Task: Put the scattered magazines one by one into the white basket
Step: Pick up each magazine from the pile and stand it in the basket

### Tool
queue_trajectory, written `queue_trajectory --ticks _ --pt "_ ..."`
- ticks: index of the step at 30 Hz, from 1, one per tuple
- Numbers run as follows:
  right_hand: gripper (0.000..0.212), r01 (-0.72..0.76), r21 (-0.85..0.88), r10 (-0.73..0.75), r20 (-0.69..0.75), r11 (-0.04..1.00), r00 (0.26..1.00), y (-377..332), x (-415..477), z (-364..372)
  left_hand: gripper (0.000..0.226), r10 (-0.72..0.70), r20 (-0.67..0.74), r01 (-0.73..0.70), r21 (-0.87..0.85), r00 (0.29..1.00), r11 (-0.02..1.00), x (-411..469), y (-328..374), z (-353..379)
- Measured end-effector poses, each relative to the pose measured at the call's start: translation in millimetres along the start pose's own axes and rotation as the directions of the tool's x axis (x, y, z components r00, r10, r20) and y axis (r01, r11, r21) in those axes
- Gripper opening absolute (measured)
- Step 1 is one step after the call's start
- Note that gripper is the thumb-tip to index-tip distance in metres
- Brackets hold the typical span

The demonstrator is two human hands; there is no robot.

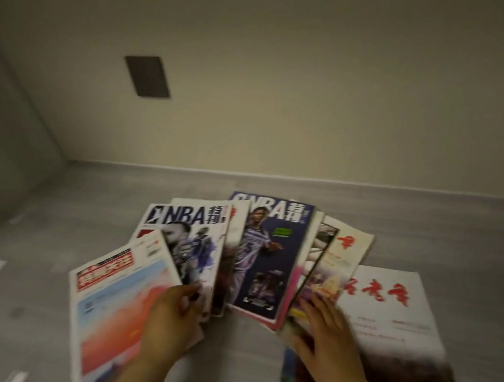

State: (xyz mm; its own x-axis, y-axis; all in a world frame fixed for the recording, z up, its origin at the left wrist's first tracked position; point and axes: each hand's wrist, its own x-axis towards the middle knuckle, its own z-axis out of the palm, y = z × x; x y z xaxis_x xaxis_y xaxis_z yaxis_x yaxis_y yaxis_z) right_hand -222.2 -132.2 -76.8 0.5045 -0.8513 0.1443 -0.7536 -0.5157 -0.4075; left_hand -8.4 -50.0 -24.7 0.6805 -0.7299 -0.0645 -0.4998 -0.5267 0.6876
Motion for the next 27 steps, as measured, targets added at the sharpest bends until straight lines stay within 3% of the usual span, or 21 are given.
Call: queue_trajectory --ticks 4,7,10,14,18,21,23,27 --pt "0.068 -0.016 -0.139 0.022 0.043 0.990 0.999 -7.8 3.4 14.3 0.048 -0.125 -0.090 0.144 0.253 0.988 0.957 7.8 -49.8 -28.5" --pt "0.099 0.020 -0.171 -0.014 0.037 0.985 0.999 -10.1 2.6 12.9 0.078 -0.279 -0.119 0.300 0.235 0.953 0.925 12.2 -74.7 -37.5" --pt "0.099 0.036 -0.227 -0.021 0.068 0.973 0.997 -15.6 3.7 10.9 0.090 -0.357 -0.078 0.365 0.209 0.931 0.907 24.6 -87.9 -41.3" --pt "0.100 -0.019 -0.185 0.042 0.121 0.983 0.992 -16.5 4.1 10.9 0.078 -0.406 -0.088 0.412 0.071 0.910 0.908 45.4 -92.6 -58.0" --pt "0.112 -0.041 -0.175 0.062 0.120 0.984 0.991 -9.8 5.0 14.2 0.086 -0.458 -0.104 0.452 -0.079 0.883 0.889 55.6 -100.6 -72.7" --pt "0.108 -0.046 -0.165 0.068 0.132 0.985 0.989 -15.5 4.3 11.6 0.085 -0.539 -0.087 0.502 -0.265 0.838 0.823 59.5 -105.3 -80.9" --pt "0.101 -0.040 -0.161 0.059 0.119 0.986 0.991 -19.6 3.6 7.5 0.074 -0.562 -0.057 0.512 -0.346 0.825 0.786 60.3 -105.3 -83.0" --pt "0.113 -0.026 -0.156 0.052 0.164 0.987 0.985 -15.7 3.1 7.2 0.038 -0.448 -0.004 0.416 -0.365 0.894 0.833 55.7 -96.7 -90.4"
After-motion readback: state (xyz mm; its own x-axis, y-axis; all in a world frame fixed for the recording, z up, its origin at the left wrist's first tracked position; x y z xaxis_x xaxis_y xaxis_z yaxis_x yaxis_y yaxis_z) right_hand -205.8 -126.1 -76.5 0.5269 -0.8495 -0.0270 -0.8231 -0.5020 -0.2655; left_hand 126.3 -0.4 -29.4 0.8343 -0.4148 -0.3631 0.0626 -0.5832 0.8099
